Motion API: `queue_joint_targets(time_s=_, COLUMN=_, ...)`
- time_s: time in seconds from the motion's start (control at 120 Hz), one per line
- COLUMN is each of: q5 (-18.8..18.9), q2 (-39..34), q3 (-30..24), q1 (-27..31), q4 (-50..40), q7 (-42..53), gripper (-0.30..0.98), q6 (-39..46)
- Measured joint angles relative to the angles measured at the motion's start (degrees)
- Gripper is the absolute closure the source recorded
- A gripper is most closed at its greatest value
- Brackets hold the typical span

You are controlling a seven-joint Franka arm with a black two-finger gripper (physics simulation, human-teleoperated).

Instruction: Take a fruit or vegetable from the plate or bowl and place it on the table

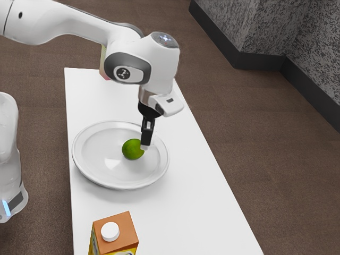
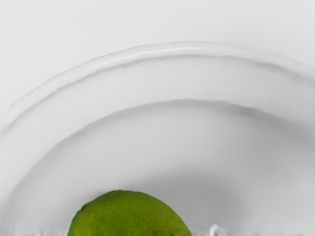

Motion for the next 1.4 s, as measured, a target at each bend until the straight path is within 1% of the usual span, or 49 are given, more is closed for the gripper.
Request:
queue_joint_targets(time_s=0.175, q5=-0.02, q2=-3.21, q3=0.45, q1=0.06, q4=-4.56, q7=-0.01, gripper=0.00, q6=3.26)
queue_joint_targets(time_s=0.333, q5=-0.07, q2=-3.93, q3=0.51, q1=0.26, q4=-6.72, q7=-0.01, gripper=0.00, q6=5.26)
queue_joint_targets(time_s=0.55, q5=-0.11, q2=-3.81, q3=0.51, q1=0.44, q4=-7.34, q7=-0.03, gripper=0.00, q6=4.21)
queue_joint_targets(time_s=1.05, q5=-0.11, q2=-2.69, q3=0.51, q1=0.45, q4=-8.62, q7=-0.22, gripper=0.00, q6=0.30)
queue_joint_targets(time_s=1.4, q5=-0.03, q2=0.80, q3=0.51, q1=0.45, q4=-8.69, q7=-0.40, gripper=0.00, q6=2.53)
